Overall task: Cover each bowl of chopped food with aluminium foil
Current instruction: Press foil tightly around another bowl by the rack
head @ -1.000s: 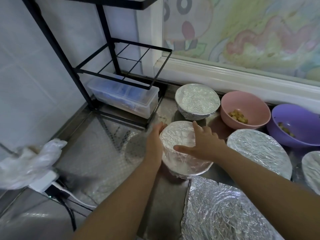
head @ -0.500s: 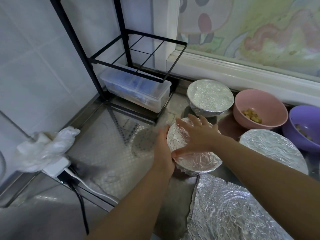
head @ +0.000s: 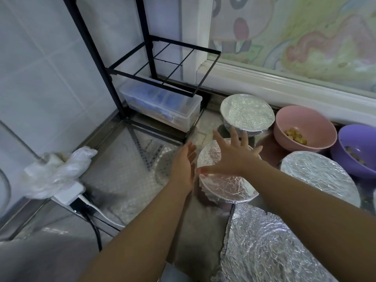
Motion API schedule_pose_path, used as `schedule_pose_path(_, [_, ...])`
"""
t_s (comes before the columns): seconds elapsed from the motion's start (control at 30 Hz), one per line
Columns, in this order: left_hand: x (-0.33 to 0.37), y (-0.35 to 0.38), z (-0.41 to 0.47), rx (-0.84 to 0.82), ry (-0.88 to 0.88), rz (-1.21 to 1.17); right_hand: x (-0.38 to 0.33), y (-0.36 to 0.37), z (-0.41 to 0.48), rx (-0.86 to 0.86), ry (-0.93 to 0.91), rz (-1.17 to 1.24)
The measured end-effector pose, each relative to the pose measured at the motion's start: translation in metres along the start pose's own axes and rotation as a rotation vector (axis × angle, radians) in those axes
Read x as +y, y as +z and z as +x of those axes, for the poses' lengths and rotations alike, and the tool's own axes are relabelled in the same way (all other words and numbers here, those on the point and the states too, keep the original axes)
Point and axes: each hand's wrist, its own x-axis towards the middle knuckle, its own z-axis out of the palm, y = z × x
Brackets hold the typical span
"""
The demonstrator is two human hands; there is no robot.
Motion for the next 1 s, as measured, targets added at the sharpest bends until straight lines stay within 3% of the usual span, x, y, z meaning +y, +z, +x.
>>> schedule_pose_path(0.13, [-0.023,-0.023,-0.026,0.032,-0.133,0.276,0.000,-0.002,0.001,-0.100,-0.049,-0.025])
schedule_pose_path(0.23, [-0.030,-0.025,-0.049,0.001,-0.306,0.183,0.000,-0.001,0.001,-0.109,-0.042,-0.037])
schedule_pose_path(0.4, [-0.036,-0.025,-0.066,-0.104,-0.403,-0.016,0.000,0.000,0.000,-0.096,-0.041,-0.058])
schedule_pose_path(0.57, [-0.039,-0.027,-0.066,-0.078,-0.418,-0.142,0.000,0.000,0.000,-0.097,-0.047,-0.052])
schedule_pose_path(0.83, [-0.039,-0.025,-0.062,-0.044,-0.354,-0.028,0.001,0.001,0.001,-0.109,-0.043,-0.061])
schedule_pose_path(1.0, [-0.035,-0.032,-0.061,-0.154,-0.359,-0.043,0.000,0.000,-0.001,-0.098,-0.051,-0.067])
